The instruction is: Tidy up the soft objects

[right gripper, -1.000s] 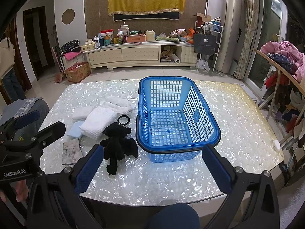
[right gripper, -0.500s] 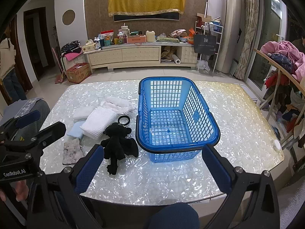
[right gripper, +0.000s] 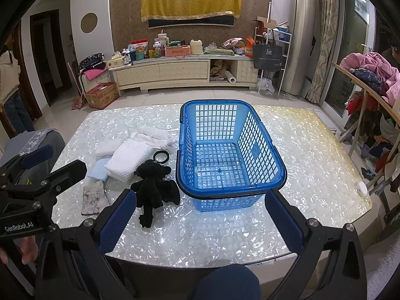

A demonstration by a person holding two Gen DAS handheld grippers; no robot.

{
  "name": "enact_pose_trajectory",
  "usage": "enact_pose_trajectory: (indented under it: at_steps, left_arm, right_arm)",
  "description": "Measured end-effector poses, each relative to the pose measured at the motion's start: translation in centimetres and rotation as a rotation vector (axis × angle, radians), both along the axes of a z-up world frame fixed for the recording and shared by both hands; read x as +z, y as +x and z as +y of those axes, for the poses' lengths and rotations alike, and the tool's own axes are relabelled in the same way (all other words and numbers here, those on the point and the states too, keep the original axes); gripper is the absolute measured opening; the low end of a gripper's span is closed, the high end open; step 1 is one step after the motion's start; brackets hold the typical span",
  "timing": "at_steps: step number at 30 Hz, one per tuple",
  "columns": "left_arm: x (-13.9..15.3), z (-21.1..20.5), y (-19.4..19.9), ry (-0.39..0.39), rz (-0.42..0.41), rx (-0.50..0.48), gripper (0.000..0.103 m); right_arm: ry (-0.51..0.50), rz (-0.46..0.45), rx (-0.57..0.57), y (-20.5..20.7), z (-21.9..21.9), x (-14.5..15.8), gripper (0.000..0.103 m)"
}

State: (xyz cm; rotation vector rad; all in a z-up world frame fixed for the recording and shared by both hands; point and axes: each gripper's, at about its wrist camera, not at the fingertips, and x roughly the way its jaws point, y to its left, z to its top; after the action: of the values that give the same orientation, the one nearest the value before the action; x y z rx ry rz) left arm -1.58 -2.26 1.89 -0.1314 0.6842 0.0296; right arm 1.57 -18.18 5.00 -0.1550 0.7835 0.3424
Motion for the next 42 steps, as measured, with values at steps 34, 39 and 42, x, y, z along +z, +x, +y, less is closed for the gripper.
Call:
enact_pose_trajectory:
  at_steps: [34, 39, 42]
  left_arm:
    - [-0.1, 6.1, 0.5, 0.032, 0.186, 0.005, 0.103]
    - [-1.9, 9.3, 0.4, 0.005, 0.267, 0.046, 0.103]
    - [-3.2, 10.5, 0.3, -0.003, 0.300, 0.042, 0.103]
  right_arm:
    - [0.019, 0.023, 0.174, 2.1, 4.2, 0.2, 0.103]
    - [0.016, 0.110, 0.234, 3.4, 7.0, -1.6, 0.103]
    - [-0.001, 0.137, 0.269, 3.6, 8.7, -2.3, 0.103]
